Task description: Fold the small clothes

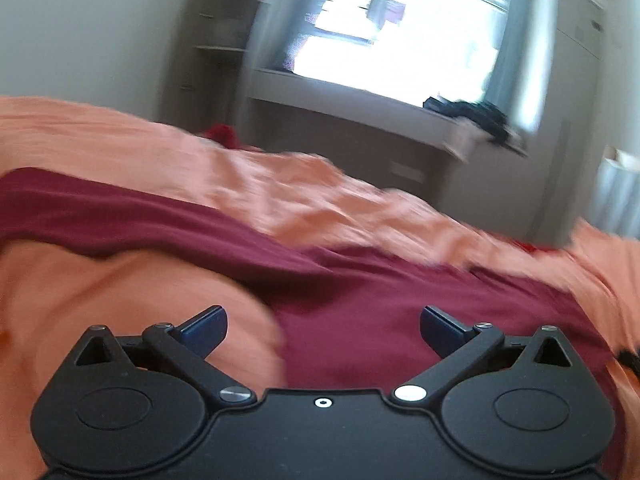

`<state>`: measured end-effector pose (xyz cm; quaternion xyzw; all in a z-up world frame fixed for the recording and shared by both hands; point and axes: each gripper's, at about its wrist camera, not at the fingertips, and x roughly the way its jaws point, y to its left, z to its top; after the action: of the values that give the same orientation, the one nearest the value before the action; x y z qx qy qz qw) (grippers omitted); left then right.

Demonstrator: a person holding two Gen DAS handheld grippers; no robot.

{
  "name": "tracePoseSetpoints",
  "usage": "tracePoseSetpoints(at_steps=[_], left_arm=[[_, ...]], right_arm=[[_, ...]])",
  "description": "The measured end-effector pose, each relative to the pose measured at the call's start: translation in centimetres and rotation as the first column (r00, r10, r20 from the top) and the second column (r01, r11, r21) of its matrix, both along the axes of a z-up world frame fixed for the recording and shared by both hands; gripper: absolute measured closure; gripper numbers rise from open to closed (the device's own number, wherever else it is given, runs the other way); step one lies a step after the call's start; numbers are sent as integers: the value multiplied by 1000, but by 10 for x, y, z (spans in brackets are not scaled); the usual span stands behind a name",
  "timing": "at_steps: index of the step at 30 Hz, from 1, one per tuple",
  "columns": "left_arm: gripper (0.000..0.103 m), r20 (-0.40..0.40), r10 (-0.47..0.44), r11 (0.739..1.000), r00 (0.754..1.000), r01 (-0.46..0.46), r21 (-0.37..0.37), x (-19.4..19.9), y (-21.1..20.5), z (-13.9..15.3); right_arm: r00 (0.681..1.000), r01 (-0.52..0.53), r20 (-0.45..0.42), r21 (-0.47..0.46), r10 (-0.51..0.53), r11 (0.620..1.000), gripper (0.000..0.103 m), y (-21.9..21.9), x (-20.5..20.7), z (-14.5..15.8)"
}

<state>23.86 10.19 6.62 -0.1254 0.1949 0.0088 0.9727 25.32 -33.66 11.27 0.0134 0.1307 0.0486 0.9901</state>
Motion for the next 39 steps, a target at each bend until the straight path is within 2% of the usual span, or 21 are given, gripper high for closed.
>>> tracePoseSetpoints(at_steps=[3,7,9,11,16,18,22,25,28,31,33,37,39], left_arm=[[1,0,126,992,992,-126,-25,-4,36,3],[1,-10,260,965,965,-260,-19,-6,78,7],[1,-25,304,952,952,-305,-35,-3,98,11],[1,-44,342,935,938,-345,-82,2,121,15],[1,-138,363,904,922,-384,-187,21,168,14],[1,-140,376,882,916,-400,-249,27,182,9],[3,-176,445,797,878,-478,-370,31,205,-4],[15,-202,498,736,843,-534,-416,33,215,-14],[26,-191,548,698,815,-571,-433,31,222,-17],[38,-156,585,692,796,-590,-417,34,221,-11],[51,-135,606,691,784,-603,-398,36,217,-5],[70,-104,646,689,757,-636,-348,43,211,6],[84,-84,656,692,750,-643,-330,45,211,10]], right_arm=[[1000,-14,8,-17,14,1000,0,8,-2,-1],[1000,-19,-4,-24,19,1000,0,14,-3,-3],[1000,-20,-5,-15,20,1000,0,14,-3,-3],[1000,-28,-2,-7,28,1000,0,16,-2,-3],[999,-47,-4,-17,47,999,0,20,-1,-7],[999,-52,-7,-26,51,998,0,23,-1,-8],[999,-52,-9,-40,52,998,0,26,0,-9],[999,-52,-10,-39,52,998,0,26,1,-10],[999,-52,-14,-37,52,998,0,26,2,-10],[998,-56,-18,-35,55,998,0,26,4,-11],[998,-56,-20,-36,55,998,0,27,4,-11],[998,-59,-25,-35,58,998,0,26,5,-12],[998,-59,-25,-36,58,998,0,26,5,-12]])
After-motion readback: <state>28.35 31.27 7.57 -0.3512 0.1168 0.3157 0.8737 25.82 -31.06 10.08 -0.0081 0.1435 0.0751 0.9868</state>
